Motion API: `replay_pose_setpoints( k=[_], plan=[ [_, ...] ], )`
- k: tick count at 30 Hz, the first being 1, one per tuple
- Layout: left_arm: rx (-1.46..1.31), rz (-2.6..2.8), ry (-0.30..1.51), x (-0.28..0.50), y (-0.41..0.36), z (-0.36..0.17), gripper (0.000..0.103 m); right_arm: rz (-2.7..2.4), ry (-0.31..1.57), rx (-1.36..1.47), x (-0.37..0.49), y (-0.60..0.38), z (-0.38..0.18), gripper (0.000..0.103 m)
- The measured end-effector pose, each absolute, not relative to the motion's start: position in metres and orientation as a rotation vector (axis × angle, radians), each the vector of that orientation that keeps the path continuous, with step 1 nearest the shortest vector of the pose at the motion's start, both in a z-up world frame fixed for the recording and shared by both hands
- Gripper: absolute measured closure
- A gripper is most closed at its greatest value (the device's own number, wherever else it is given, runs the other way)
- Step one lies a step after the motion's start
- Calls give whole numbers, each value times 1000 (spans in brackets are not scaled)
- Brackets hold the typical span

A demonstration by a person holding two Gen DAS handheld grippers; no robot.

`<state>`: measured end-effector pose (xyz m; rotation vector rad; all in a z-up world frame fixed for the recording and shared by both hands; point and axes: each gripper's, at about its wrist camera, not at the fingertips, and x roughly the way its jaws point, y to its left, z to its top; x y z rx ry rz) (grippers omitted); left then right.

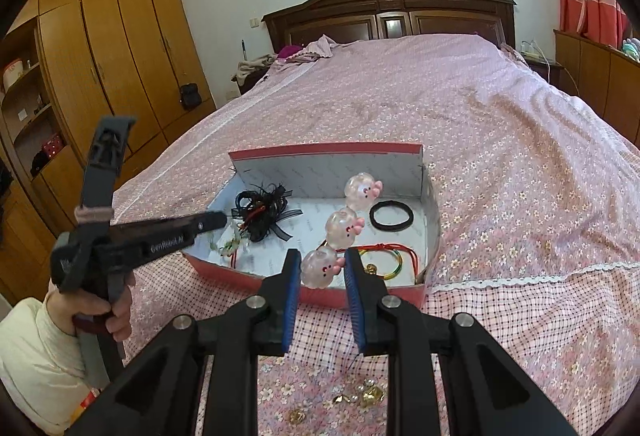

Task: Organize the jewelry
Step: 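Carry both bracelets into the shoebox with both tools, then open both tools to drop the bracelets inside the box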

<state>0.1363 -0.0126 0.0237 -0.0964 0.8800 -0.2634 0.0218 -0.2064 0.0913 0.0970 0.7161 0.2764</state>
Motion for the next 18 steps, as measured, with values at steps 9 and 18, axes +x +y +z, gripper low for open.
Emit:
replay_pose_setpoints(
  k=[9, 18],
  plan=[
    [-78, -219, 908, 142, -7, 6, 103, 247, 738, 108, 49, -212, 79, 79],
    [-42, -202, 916, 144, -12, -2, 103, 209, 807, 86, 83, -213, 52, 79]
  ],
)
